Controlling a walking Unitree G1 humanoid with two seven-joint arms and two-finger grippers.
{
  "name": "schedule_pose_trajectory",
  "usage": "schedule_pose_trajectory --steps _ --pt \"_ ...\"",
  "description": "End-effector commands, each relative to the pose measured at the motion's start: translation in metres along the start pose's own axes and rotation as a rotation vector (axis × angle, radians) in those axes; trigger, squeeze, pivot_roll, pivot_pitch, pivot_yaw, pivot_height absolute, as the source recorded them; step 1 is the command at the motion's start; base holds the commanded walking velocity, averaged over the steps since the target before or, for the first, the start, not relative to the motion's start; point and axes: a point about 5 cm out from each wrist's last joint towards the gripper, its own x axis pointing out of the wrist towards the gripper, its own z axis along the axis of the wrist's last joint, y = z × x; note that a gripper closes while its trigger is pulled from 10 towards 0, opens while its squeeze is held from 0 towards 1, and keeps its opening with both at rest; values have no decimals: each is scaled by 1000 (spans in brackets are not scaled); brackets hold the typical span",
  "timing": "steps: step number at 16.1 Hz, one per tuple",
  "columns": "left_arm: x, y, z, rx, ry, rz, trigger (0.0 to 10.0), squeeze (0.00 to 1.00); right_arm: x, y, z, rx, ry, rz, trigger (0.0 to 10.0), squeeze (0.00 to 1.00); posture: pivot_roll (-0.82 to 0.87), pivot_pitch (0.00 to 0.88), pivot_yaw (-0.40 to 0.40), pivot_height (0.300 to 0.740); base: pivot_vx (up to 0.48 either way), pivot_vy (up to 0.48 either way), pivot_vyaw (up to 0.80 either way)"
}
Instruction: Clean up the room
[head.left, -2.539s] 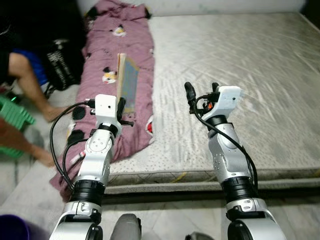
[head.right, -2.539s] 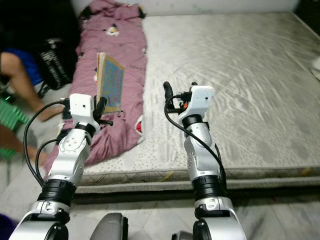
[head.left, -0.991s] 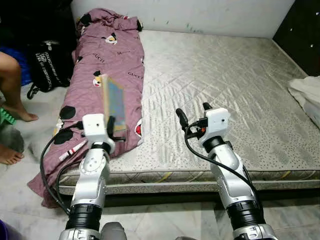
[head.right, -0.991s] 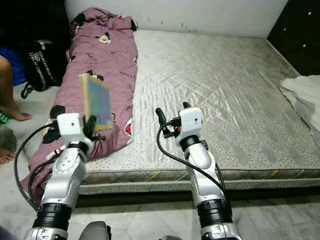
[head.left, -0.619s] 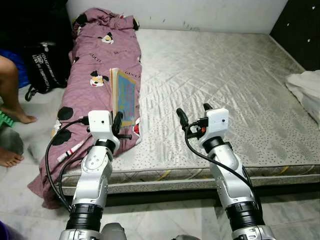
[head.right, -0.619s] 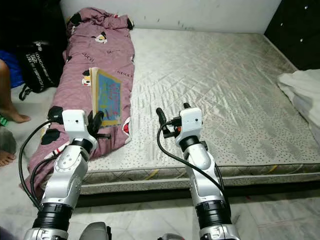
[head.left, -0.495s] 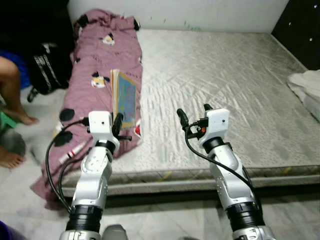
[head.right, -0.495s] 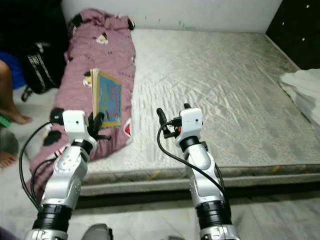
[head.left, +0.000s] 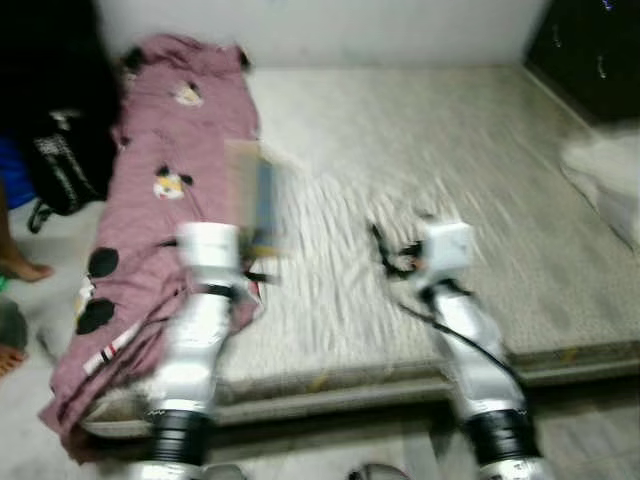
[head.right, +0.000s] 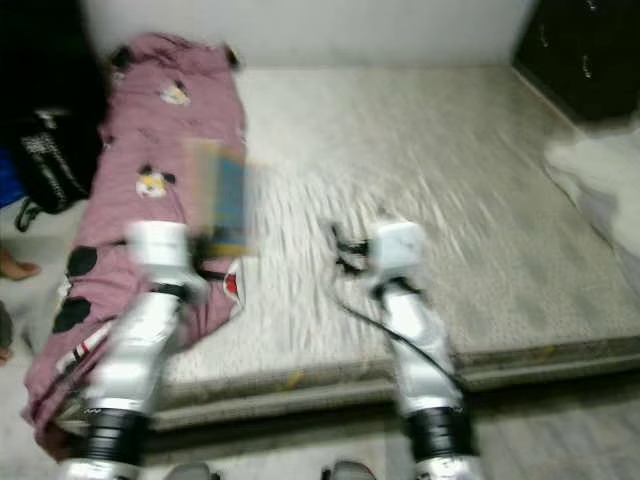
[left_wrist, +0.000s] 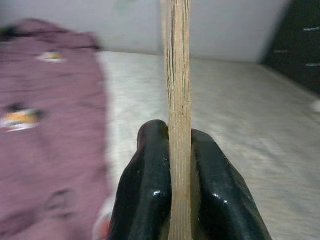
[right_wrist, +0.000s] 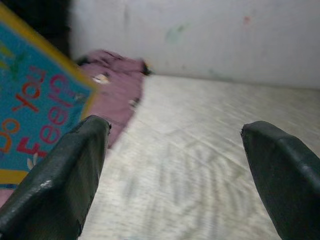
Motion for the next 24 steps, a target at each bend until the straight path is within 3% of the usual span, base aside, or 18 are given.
schedule_pose_trajectory --steps 1,7,11,24 --pt "-1 19 13 20 -51 73 10000 0 7 14 11 17 -45 38 10000 0 3 49 -31 740 0 0 0" --pt "0 20 11 20 -29 92 10000 0 7 12 11 9 -43 36 10000 0 3 55 -36 740 0 0 0" --pt "1 19 11 31 -25 91 10000 0 7 12 11 5 -42 36 10000 0 1 54 -34 740 0 0 753" --pt "3 17 11 42 -26 75 10000 0 9 12 11 9 -43 34 10000 0 -3 56 -30 740 0 -49 0"
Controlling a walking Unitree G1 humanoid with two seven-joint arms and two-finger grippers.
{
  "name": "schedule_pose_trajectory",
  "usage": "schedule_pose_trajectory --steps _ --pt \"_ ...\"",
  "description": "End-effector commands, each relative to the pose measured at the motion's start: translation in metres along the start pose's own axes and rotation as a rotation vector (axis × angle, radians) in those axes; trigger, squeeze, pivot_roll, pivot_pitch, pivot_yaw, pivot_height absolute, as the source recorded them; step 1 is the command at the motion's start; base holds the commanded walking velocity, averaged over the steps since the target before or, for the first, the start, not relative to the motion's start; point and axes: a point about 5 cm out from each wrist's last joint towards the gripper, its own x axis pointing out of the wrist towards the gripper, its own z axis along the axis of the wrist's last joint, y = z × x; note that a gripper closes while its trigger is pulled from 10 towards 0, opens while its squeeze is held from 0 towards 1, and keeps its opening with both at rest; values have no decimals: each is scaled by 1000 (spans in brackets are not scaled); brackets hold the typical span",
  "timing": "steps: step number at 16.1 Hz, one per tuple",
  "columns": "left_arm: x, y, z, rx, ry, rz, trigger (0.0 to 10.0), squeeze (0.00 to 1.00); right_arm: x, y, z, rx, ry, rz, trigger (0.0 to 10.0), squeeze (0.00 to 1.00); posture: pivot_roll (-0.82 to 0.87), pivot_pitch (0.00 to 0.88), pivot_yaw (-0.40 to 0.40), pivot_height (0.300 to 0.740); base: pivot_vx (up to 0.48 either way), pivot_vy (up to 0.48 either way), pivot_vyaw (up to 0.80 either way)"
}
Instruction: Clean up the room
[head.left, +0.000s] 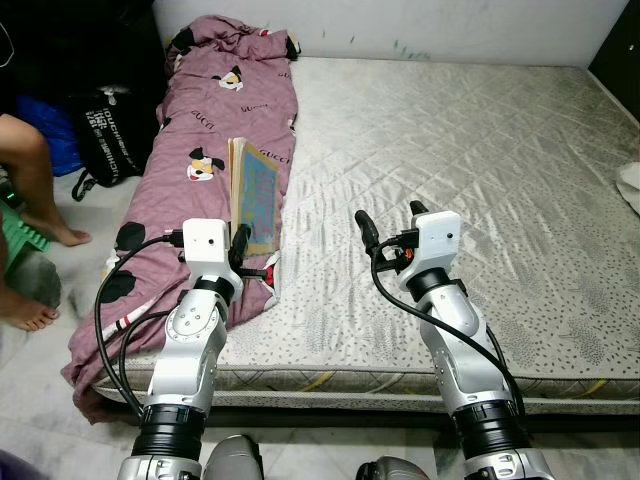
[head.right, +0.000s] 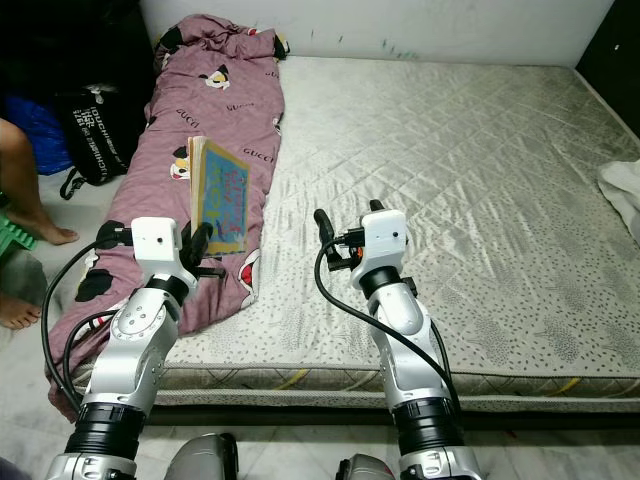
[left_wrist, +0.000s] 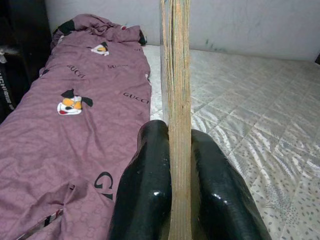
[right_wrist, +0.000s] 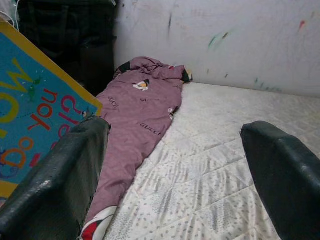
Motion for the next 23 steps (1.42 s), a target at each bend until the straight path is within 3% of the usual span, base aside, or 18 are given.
schedule_pose_trajectory --steps 1,17,23 --pt "3 -1 8 6 -39 -10 10000 0 1 -2 1 2 0 -7 10000 0 -3 56 -30 740 0 -322 0" --pt "5 -4 9 -3 -44 -16 10000 0 3 -3 1 -1 6 -3 10000 0 -5 55 -37 740 0 -315 0" --pt "4 -6 13 -39 -80 -41 10000 0 3 -2 0 -6 7 5 10000 0 -4 47 -39 740 0 0 0"
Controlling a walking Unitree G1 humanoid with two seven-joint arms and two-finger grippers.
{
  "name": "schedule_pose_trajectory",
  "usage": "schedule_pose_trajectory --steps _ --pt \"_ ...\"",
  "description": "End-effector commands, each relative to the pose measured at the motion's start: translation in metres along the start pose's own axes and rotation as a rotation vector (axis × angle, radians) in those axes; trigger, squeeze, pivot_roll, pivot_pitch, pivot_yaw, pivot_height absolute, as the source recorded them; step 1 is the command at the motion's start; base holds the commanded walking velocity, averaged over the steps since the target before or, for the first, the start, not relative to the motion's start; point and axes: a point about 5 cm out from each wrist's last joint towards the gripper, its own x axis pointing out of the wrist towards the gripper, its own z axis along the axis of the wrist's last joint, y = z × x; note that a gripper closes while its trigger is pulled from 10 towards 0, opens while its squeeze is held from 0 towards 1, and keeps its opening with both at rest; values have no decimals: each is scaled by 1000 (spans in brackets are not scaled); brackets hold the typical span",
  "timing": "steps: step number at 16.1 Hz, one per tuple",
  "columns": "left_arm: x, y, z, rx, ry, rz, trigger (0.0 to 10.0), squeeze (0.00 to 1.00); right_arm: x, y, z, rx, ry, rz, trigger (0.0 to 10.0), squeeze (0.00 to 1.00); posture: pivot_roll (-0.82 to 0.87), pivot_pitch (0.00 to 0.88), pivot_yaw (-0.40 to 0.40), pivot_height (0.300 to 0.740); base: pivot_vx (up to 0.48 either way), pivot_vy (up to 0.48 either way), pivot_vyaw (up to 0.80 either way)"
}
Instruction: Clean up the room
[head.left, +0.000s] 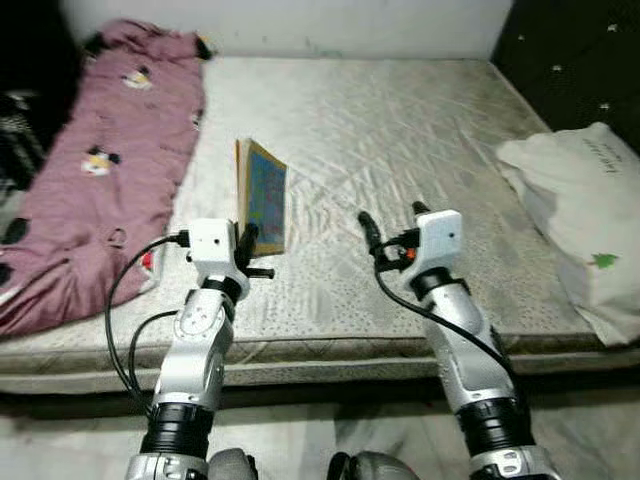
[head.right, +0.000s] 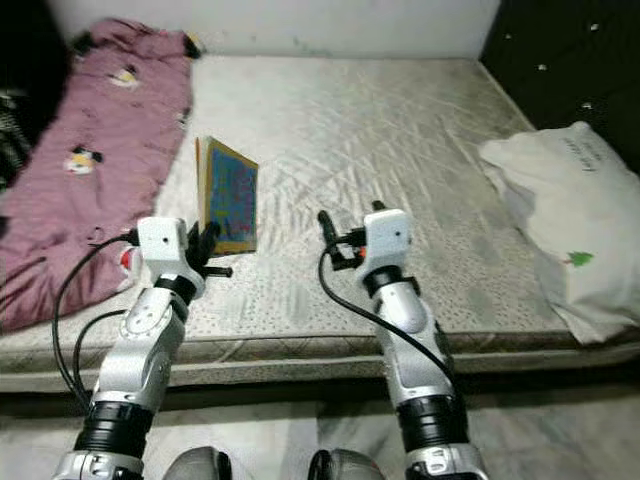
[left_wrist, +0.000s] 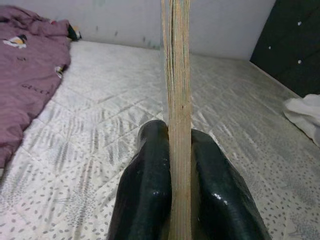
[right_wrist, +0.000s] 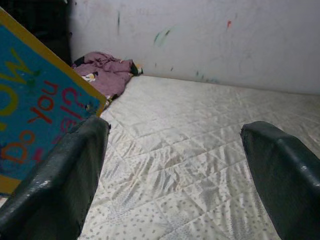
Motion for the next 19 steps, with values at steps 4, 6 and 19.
schedule_pose_trajectory --steps 4,6,19 --pt "1 0 12 -6 -64 -11 10000 0 2 1 1 2 -5 4 10000 0 -4 47 -39 740 66 0 0" --pt "1 0 13 -11 -67 -14 10000 0 2 1 2 2 -6 3 10000 0 -6 53 -40 740 283 0 0" --pt "3 2 11 -12 -48 14 10000 0 3 0 2 10 -4 -8 10000 0 -6 60 -40 740 116 -21 -137"
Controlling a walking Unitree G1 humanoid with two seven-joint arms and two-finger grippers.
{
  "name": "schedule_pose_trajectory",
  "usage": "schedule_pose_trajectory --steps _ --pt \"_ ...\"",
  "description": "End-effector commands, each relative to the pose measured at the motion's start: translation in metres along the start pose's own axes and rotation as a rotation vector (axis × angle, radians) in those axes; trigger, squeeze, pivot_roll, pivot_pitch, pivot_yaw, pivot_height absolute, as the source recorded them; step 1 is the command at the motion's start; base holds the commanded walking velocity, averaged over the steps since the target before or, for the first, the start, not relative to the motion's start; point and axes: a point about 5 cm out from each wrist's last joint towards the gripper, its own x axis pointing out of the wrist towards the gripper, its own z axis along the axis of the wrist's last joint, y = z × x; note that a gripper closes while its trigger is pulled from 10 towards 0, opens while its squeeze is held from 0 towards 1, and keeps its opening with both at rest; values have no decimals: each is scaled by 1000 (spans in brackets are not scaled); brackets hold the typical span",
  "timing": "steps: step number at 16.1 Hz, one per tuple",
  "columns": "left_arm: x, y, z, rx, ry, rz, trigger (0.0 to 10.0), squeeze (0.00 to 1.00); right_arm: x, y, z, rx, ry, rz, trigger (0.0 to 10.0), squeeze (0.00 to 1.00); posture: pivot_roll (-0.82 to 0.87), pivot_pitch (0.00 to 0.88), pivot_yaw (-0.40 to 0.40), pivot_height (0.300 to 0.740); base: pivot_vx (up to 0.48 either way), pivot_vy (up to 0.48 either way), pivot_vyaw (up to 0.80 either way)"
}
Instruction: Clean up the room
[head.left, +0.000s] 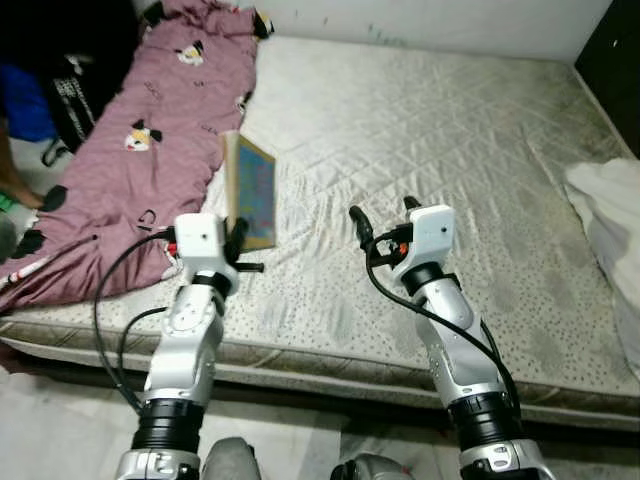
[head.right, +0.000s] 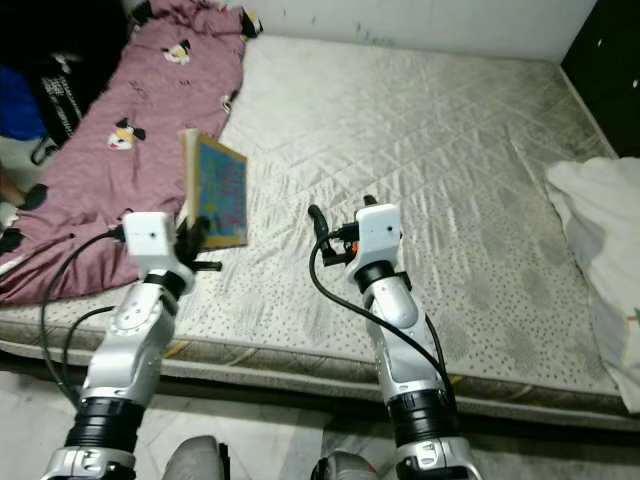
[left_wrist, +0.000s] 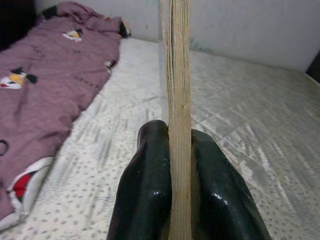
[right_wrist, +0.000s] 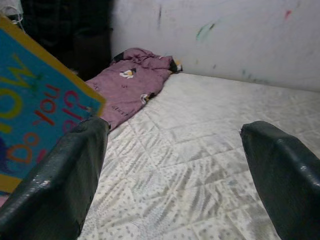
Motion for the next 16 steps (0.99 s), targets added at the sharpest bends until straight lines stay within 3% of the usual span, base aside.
schedule_pose_trajectory --steps 1,16 --pt "3 -8 9 2 -42 -31 10000 0 -1 -5 -1 0 7 -17 10000 0 -6 60 -40 740 0 -330 0" --pt "3 -10 9 -11 -44 -37 10000 0 -2 -5 -1 -6 8 -13 10000 0 -9 61 -41 740 0 -320 0"
